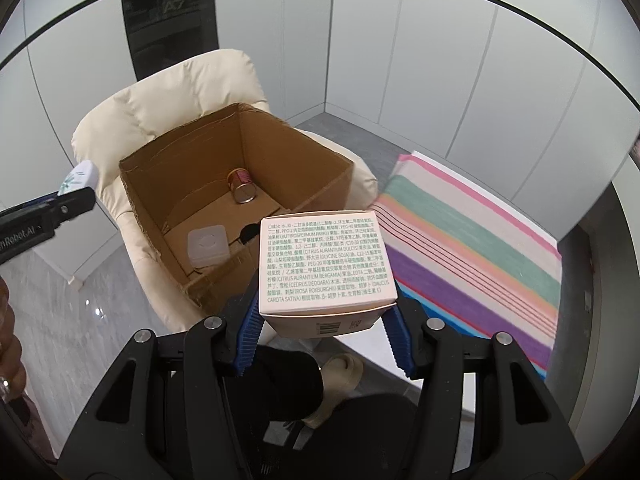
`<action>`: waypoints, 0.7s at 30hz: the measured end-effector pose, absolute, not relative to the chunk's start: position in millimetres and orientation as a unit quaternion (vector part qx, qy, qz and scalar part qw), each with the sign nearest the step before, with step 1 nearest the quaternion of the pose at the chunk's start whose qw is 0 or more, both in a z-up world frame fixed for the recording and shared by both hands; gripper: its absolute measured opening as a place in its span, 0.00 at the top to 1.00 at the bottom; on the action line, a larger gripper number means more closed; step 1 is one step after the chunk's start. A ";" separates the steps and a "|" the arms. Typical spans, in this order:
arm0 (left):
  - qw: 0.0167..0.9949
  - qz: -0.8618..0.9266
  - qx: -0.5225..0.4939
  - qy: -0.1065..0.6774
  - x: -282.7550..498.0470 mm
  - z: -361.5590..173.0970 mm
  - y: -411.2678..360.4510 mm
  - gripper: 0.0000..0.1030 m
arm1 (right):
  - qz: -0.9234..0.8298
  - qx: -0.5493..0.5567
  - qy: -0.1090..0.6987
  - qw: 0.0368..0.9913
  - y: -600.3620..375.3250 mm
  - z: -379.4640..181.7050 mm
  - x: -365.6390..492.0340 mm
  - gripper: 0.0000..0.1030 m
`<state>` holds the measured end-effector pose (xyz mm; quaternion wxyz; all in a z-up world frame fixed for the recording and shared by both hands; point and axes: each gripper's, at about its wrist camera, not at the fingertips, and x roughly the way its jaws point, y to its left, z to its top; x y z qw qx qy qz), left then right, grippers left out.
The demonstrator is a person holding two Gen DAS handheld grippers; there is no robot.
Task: Organize objects
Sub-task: 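Lift the white compact and beige box and carry them over the cardboard box, then open both tools to drop the compact and beige box into the box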
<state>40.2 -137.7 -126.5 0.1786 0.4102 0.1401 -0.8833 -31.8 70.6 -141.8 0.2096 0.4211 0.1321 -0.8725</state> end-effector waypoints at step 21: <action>0.179 -0.856 0.453 0.172 -77.5 -166.4 -189.0 0.07 | -0.849 0.424 0.155 0.274 -45.6 -183.5 -154.8 0.00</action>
